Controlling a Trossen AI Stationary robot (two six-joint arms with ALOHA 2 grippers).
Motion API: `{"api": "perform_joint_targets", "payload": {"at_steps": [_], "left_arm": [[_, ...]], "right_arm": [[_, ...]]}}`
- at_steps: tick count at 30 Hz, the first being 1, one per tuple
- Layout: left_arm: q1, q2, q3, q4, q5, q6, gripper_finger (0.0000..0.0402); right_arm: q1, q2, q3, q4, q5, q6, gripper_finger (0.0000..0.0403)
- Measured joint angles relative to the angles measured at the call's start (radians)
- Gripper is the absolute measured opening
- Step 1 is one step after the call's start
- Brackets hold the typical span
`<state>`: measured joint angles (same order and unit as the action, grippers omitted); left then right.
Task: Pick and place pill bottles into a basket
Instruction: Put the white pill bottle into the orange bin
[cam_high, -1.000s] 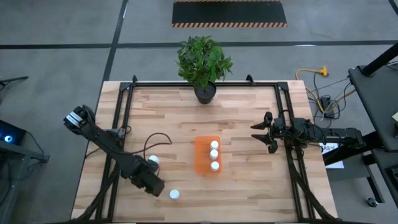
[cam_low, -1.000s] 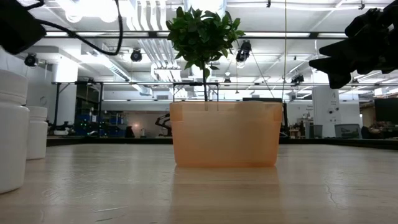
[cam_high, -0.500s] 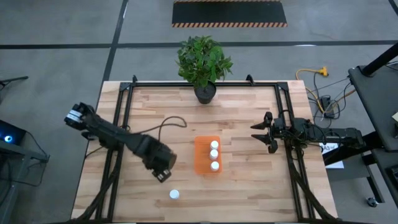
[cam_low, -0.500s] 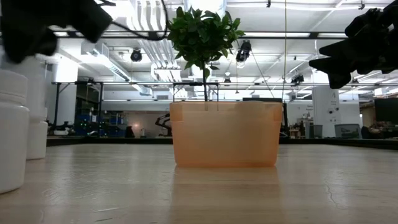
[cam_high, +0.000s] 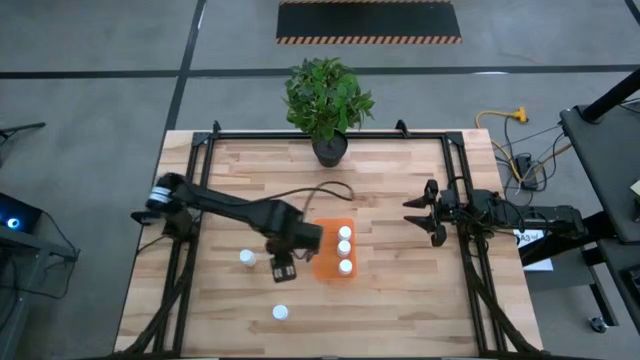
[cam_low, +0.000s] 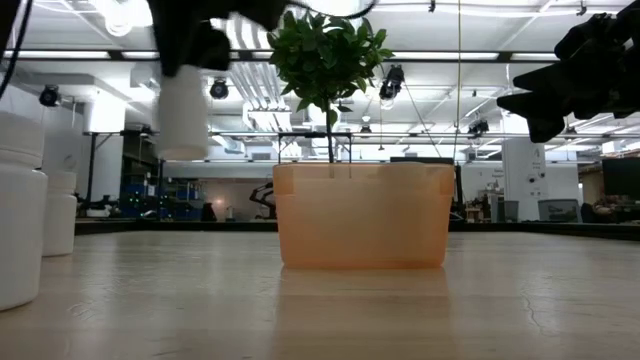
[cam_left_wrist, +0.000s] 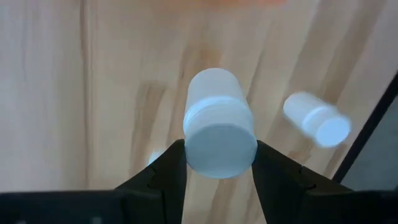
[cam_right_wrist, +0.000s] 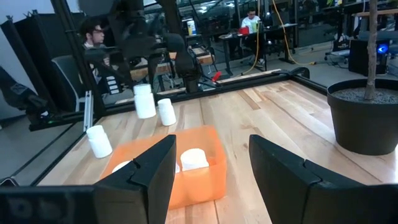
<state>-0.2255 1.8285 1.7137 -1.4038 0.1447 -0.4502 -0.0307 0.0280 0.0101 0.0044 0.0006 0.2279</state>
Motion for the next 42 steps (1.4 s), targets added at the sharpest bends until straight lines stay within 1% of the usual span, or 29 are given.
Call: {"api": "perform_joint_targets", "payload": {"at_steps": [6,9,13,17,22,29,42], "left_arm": [[0.011,0.143,0.264,-0.021,-0.007,0.148,0.0137],[0.017,0.197,0.368,-0.032,-0.015,0.198,0.0137],[0.031,0.258,0.467,-0.085,-0.024,0.248,0.0137],[0.045,0.318,0.529,-0.158,-0.024,0.290,0.0137],[0.052,0.356,0.562,-0.170,-0.020,0.309,0.0137],[0.054,0.366,0.596,-0.168,-0.016,0.310,0.0137],[0.054,0.367,0.570,-0.122,-0.020,0.325,0.0137]], "right_arm": [[0.000,0.000,0.000,0.000,0.000,0.000,0.0192],[0.000,0.000,0.000,0.000,0.000,0.000,0.0192],[0.000,0.000,0.000,0.001,0.000,0.000,0.0192],[0.000,0.000,0.000,0.000,0.000,0.000,0.0192],[0.000,0.001,0.000,0.000,0.000,0.000,0.0192],[0.000,0.001,0.000,0.000,0.000,0.000,0.0192],[0.000,0.001,0.000,0.000,0.000,0.000,0.0192]]}}
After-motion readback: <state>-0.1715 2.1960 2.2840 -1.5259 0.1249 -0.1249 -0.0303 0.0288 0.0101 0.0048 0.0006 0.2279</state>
